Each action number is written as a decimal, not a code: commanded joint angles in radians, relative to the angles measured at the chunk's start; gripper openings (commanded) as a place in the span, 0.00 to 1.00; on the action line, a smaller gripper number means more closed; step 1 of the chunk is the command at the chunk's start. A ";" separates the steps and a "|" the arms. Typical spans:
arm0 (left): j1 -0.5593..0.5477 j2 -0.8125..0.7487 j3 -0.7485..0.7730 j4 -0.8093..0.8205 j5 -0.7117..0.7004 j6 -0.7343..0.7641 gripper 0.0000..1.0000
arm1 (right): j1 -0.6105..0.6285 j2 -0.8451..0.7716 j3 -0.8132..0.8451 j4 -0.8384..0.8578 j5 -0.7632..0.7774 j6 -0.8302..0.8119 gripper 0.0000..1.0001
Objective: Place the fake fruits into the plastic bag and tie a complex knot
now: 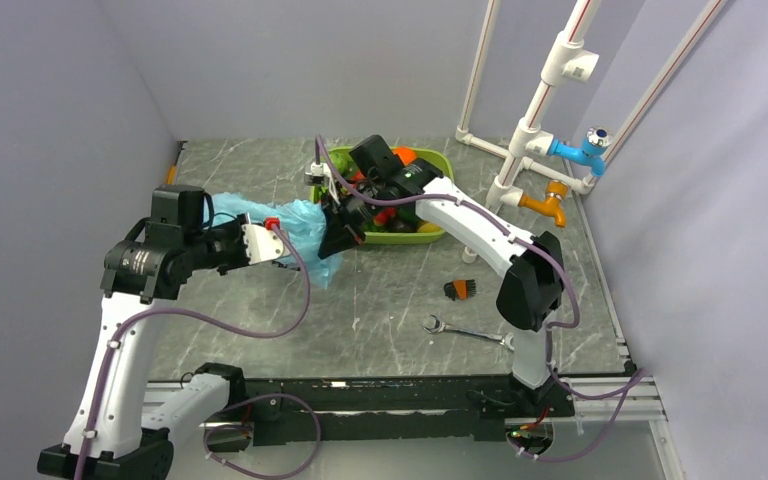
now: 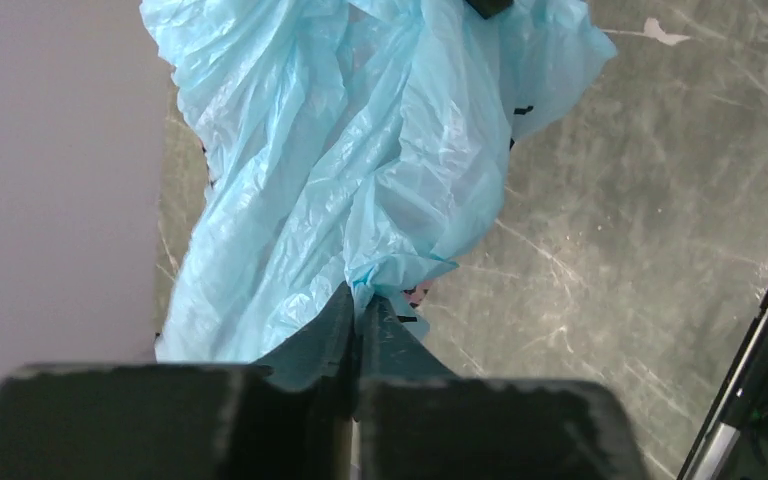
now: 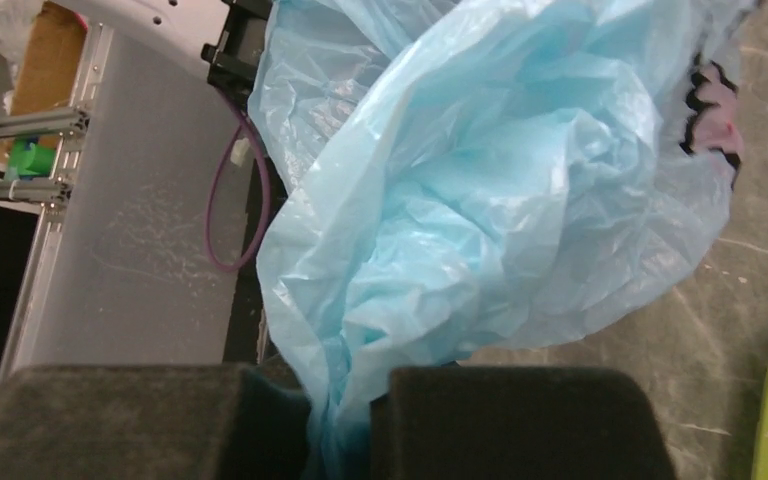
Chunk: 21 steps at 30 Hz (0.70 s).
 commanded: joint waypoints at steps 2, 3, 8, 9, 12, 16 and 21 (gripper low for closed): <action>0.070 0.059 0.173 -0.112 0.086 -0.141 0.00 | -0.016 0.032 0.063 -0.114 0.050 -0.056 0.32; 0.147 0.086 0.219 -0.148 0.166 -0.216 0.00 | -0.020 0.025 0.057 -0.108 0.081 -0.060 0.44; 0.314 0.175 0.312 -0.212 0.351 -0.393 0.00 | -0.039 -0.113 -0.017 0.048 0.210 -0.029 0.99; 0.330 0.179 0.312 -0.203 0.370 -0.425 0.00 | -0.042 -0.138 -0.031 0.076 0.245 -0.027 0.99; 0.342 0.195 0.318 -0.217 0.392 -0.467 0.00 | -0.060 -0.226 -0.054 0.177 0.314 0.007 1.00; 0.341 0.191 0.306 -0.193 0.389 -0.539 0.00 | -0.075 -0.340 -0.109 0.320 0.319 0.036 1.00; 0.342 0.188 0.316 -0.182 0.396 -0.589 0.00 | -0.028 -0.366 -0.113 0.425 0.298 0.018 1.00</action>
